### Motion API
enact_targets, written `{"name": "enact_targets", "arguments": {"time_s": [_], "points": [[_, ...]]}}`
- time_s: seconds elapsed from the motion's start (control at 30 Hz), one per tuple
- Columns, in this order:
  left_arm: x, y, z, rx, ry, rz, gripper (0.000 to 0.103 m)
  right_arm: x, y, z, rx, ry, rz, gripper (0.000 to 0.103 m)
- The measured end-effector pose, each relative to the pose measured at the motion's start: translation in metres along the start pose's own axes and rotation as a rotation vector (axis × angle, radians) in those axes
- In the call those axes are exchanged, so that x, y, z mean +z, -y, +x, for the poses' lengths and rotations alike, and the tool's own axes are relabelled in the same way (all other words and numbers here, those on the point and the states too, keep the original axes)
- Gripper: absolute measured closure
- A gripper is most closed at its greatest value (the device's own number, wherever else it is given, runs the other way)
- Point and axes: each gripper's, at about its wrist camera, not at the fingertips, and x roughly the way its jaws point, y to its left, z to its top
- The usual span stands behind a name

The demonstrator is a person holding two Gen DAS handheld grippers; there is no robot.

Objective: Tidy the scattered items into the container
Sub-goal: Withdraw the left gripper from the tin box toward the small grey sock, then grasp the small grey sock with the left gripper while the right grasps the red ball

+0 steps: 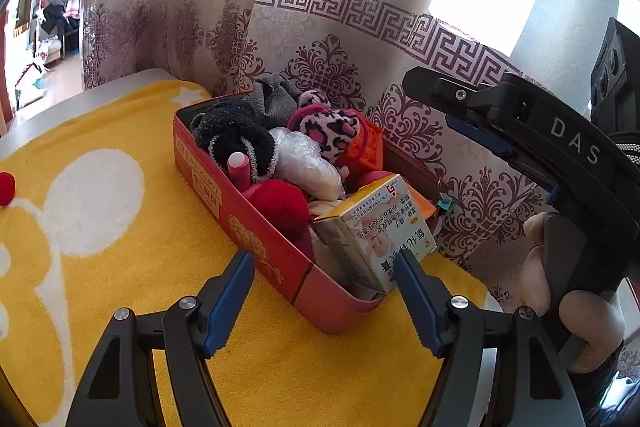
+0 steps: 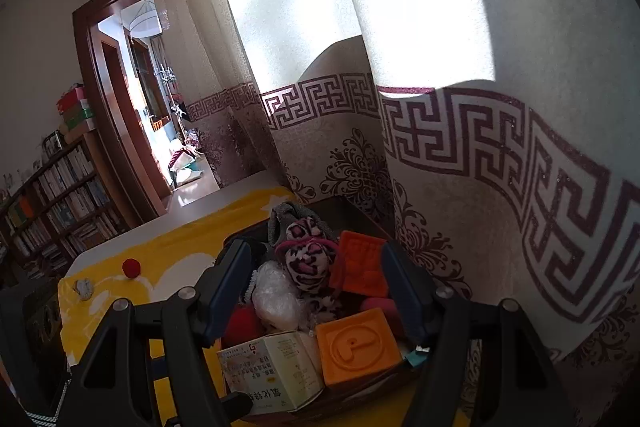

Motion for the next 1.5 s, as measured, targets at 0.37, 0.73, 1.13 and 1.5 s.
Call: {"name": "enact_targets", "arguments": {"time_s": [0.37, 0.73, 1.13, 1.5], "points": [[-0.008, -0.026, -0.04, 0.038, 0.062, -0.016, 0.029, 0.004, -0.031, -0.004, 0.049, 0.014, -0.052, 0.031], [-0.03, -0.165, -0.113, 0.303, 0.148, -0.325, 0.029, 0.001, -0.114, 0.019, 0.223, -0.056, -0.146, 0.029], [-0.063, -0.3, -0.176, 0.55, 0.184, -0.561, 0.029, -0.028, -0.202, 0.081, 0.342, -0.258, -0.211, 0.029], [-0.043, -0.371, -0.158, 0.609, 0.123, -0.583, 0.029, -0.038, -0.243, 0.127, 0.347, -0.359, -0.231, 0.029]]}}
